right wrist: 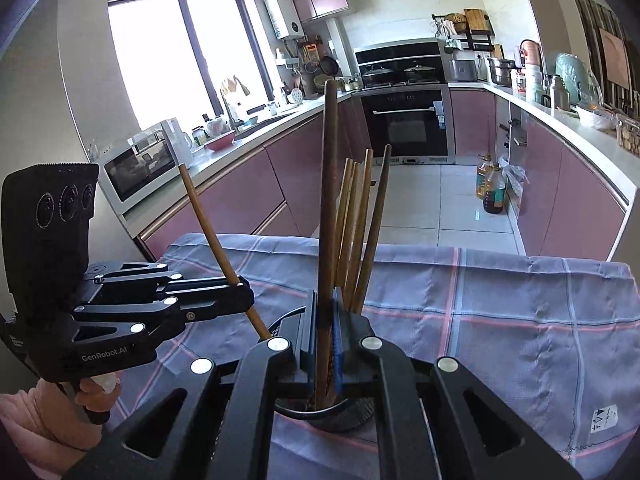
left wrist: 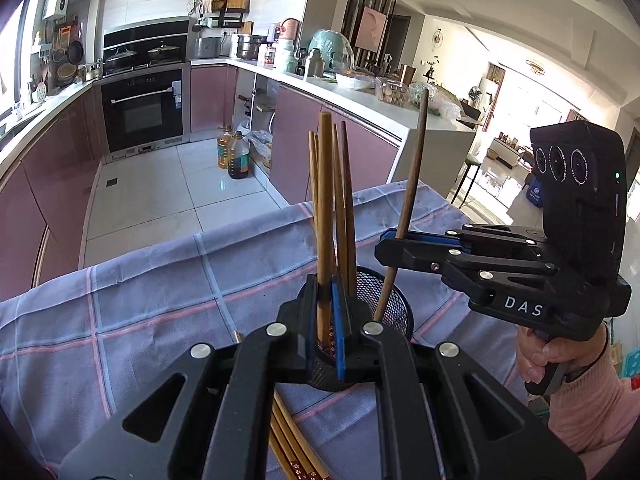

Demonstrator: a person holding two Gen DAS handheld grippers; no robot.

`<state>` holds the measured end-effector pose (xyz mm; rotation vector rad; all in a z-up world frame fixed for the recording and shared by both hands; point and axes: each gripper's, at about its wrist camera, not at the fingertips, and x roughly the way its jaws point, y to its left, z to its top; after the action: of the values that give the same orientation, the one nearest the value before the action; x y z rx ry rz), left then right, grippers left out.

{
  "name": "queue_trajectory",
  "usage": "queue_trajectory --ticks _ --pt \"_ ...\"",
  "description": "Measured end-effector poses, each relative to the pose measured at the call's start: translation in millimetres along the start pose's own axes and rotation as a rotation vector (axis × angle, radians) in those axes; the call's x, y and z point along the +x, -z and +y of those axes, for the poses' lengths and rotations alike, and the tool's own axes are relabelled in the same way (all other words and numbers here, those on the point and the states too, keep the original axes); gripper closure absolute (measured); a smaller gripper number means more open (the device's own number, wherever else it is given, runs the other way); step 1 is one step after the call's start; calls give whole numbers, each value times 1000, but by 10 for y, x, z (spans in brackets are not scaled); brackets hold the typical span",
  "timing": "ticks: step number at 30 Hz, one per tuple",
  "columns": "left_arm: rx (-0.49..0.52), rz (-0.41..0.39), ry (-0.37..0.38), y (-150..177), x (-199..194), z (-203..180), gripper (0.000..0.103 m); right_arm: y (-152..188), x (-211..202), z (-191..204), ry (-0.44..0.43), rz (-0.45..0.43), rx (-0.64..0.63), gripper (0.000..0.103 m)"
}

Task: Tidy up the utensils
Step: 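Lower the right tool's chopstick into the mesh cup and open while the left tool releases its own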

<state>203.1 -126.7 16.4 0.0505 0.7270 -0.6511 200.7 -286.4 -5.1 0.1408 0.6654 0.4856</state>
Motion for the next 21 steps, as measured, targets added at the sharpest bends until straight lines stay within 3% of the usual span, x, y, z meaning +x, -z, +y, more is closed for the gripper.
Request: queue_trajectory --ticks 10,14,21 --pt "-34 15 0 -52 180 149 95 -9 169 -112 50 6 52 94" --pt "-42 -3 -10 -6 130 179 92 -5 219 -132 60 11 54 86" --pt "-68 -39 -37 138 -32 285 87 5 211 -134 71 0 52 86"
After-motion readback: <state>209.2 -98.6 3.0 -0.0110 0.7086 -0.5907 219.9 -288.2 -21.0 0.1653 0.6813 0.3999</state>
